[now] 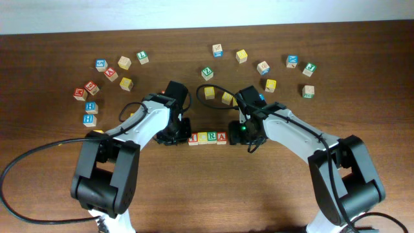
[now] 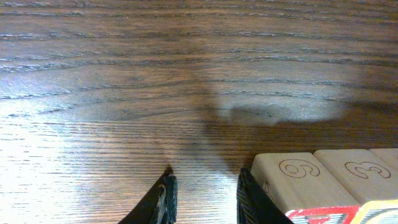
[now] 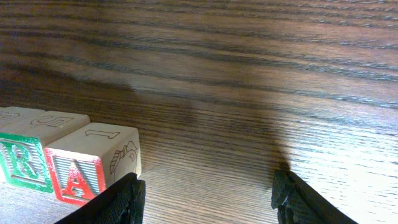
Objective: Spell out ICRA
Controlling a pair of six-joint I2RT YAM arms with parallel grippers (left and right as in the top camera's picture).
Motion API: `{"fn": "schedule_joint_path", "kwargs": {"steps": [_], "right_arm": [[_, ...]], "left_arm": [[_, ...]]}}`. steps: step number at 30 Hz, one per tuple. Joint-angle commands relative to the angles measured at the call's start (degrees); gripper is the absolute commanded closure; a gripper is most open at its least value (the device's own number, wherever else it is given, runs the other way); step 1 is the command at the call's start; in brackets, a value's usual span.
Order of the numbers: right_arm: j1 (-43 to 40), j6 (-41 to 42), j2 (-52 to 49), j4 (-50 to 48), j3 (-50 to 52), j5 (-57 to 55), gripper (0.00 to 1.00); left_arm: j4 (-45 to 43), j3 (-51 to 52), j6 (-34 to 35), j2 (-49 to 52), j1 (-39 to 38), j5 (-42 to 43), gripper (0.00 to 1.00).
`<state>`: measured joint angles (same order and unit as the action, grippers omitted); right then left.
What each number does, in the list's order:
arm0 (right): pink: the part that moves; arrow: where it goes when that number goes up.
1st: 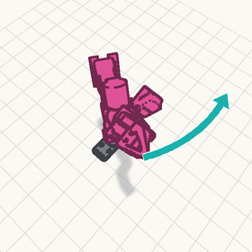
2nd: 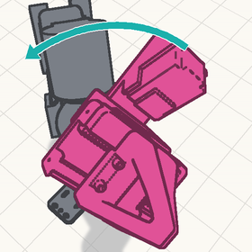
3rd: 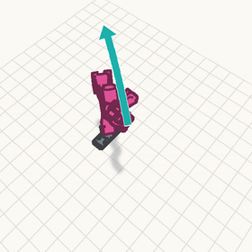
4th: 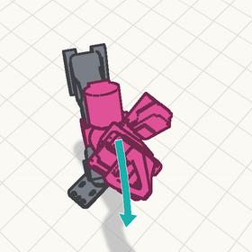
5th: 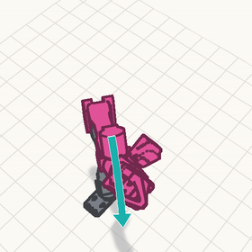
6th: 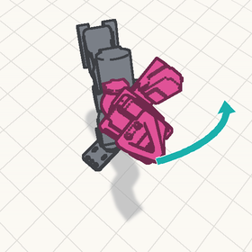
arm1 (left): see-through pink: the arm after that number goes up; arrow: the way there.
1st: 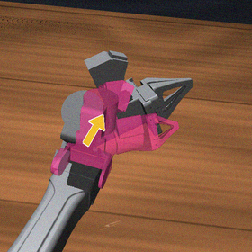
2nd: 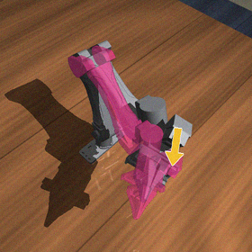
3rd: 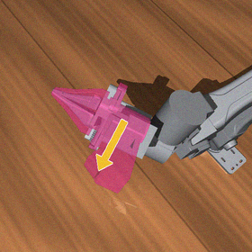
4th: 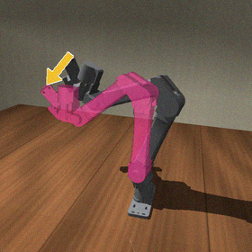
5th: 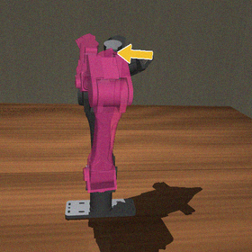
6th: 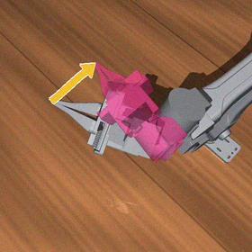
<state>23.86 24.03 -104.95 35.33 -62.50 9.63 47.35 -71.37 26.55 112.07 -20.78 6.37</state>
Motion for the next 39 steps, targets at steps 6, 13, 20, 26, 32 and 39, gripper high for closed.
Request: {"fn": "schedule_joint_path", "kwargs": {"steps": [6,13,20,26,32,39], "right_arm": [[0.44,0.22,-0.52,10.08,-7.21,-10.62,0.39],[-3.78,-6.69,11.17,36.11,-30.49,-12.92,0.24],[-4.74,-6.69,38.34,45.55,-28.61,-14.40,0.02],[-4.76,-6.67,51.23,39.76,-13.16,-18.51,0.02],[-4.76,-6.69,46.16,40.33,-12.92,-18.49,0.02],[-4.76,-6.69,44.30,40.30,-12.92,-18.47,0.02]], "left_arm": [[7.13,-3.63,-2.78,1.16,6.16,-1.68,0.72],[16.61,-20.00,-5.64,-10.47,7.23,-1.95,0.62],[29.16,-19.63,-2.01,-37.16,7.17,-14.80,0.01],[24.70,6.67,4.72,-75.45,7.19,-19.71,0.01],[23.82,11.72,4.70,-85.79,7.19,-19.69,0.01],[26.05,11.72,4.70,-85.79,7.19,-19.69,0.01]]}}
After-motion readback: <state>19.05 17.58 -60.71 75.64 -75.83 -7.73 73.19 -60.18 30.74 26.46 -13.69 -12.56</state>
